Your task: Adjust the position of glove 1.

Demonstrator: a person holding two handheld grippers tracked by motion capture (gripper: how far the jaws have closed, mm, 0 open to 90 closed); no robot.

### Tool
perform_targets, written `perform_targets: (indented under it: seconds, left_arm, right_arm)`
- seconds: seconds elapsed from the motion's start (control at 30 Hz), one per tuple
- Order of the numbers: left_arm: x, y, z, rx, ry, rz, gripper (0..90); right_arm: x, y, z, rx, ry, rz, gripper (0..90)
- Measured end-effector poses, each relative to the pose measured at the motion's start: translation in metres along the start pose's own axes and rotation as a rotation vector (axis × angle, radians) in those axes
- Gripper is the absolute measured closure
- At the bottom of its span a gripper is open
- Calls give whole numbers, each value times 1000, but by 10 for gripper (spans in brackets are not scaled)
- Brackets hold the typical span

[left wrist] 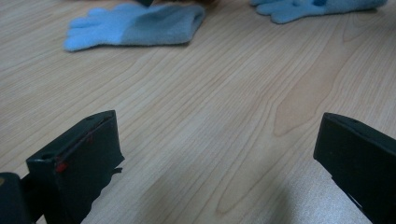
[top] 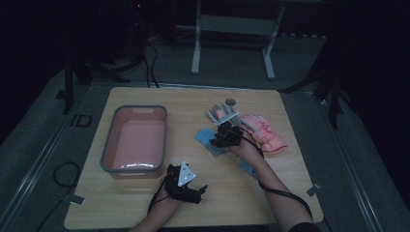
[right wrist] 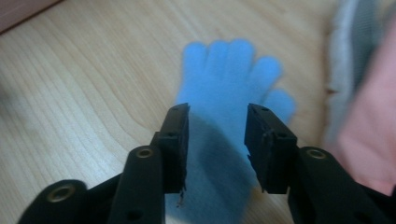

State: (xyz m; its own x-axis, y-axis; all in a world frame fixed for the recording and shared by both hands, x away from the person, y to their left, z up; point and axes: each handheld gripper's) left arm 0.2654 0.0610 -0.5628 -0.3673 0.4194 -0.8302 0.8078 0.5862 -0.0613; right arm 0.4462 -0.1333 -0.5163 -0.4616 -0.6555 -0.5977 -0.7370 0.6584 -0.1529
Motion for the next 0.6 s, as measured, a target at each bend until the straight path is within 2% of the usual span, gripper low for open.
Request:
perform_targets:
  seconds: [0.17,0.23,0.3,0.43,0.53,0.57,0.6]
  left_arm:
    - [0,0,0,0,-1,-2,9]
    - [0,0,0,1,-2,-2,9]
    - [0,0,0,0,-2,-2,9]
    - [0,0,0,0,0,-2,9]
    - [0,0,0,-1,0,-3,9]
    - [0,0,0,-2,0,-4,9]
    - [0,0,0,-2,-1,-6,9]
  right_arm:
    - [0,-1,17,14,23,-15,610]
    - [2,-3,24,9,59,-10,618]
    - [2,-3,24,4,58,-4,639]
    - [1,2,24,11,67,3,771]
    - [1,5,24,24,65,22,818]
    - [1,6,24,31,61,38,831]
    - [2,8,24,46,56,82,849]
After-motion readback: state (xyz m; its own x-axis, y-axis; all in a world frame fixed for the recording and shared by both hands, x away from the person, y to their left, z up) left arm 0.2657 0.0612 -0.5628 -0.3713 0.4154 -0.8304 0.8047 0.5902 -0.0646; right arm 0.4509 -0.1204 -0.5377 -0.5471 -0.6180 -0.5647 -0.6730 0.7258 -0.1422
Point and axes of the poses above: each handheld gripper's, and its own axes: z roughly forward along the jaws, x roughly out of its underside, y roughly to its left, and after that the axes turned 11 degrees about x, right-handed
